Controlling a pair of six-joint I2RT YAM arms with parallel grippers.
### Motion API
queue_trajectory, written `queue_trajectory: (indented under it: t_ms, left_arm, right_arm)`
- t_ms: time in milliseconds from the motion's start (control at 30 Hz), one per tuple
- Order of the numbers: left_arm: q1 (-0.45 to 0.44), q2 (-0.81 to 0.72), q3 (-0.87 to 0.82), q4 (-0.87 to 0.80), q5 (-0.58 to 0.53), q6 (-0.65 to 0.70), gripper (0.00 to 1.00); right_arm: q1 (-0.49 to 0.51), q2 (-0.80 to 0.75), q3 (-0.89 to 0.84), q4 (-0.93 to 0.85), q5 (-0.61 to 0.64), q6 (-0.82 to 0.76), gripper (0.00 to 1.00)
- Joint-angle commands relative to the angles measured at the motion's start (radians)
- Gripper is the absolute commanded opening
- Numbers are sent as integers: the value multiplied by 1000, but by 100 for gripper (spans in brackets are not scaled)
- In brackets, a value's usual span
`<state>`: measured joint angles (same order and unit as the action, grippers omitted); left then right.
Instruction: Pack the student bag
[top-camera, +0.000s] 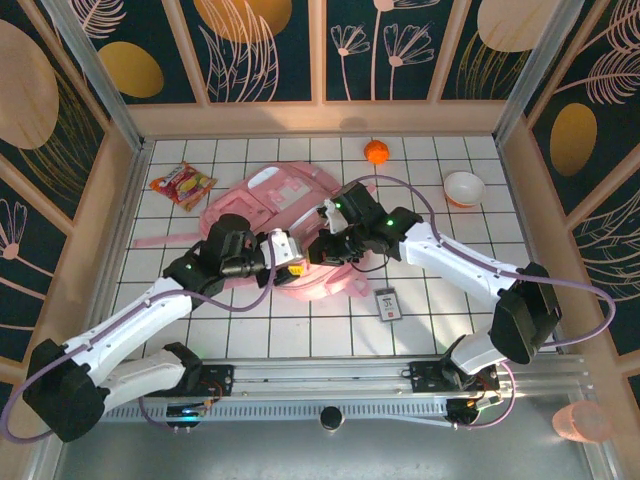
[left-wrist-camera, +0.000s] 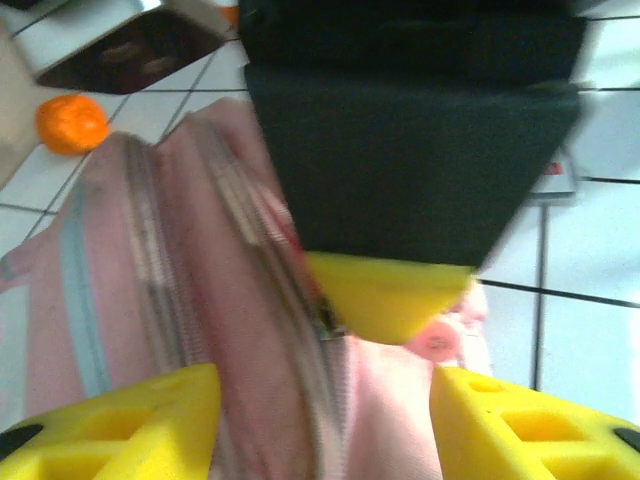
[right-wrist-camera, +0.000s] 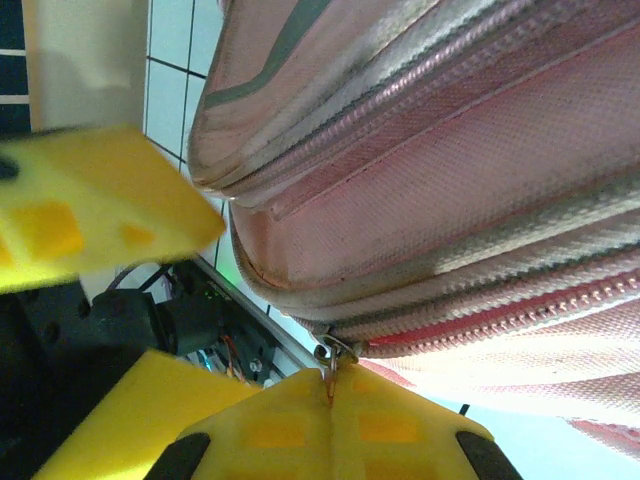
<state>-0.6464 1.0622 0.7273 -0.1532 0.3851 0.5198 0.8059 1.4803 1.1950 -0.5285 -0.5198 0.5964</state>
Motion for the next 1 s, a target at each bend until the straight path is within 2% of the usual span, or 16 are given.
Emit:
queue_trajectory:
  t_ms: [0,33,200,367,500,600,700,800,967]
  left_arm:
    - [-1,48,-21,110,-142,7,54]
    - [-1,68,-19,94,-160,35,50]
    - [0,84,-3,-24,-163,161,1]
    - [68,4,-15,-122,-89,225,0]
    - [103,-42,-8,-229,-136,291,0]
    - [113,-71,6,-264,-150,280,0]
    - [113,-82,14,-210,-59,182,0]
    - [113,-63,11,-119,50,64,0]
    - [113,-13,16,-27,135,-87,0]
  right_arm:
    - [-4,-16,35,15,-70,-48,0]
    - [-9,-19,36,8,-72,-55,0]
    - [-87,-63,-15,-79,-27,-132,0]
    - [-215,-80,-62,-187,108,-257,0]
    - [-232,-29,-54,-165,98,-309,0]
    - [-180,-9,-41,-115,51,-313,0]
    - [-102,-42,-35,-39,44,-284,1]
    - [1,-115,-55,69,118,-250,24]
    - [111,-164,-128,226,225,-238,33]
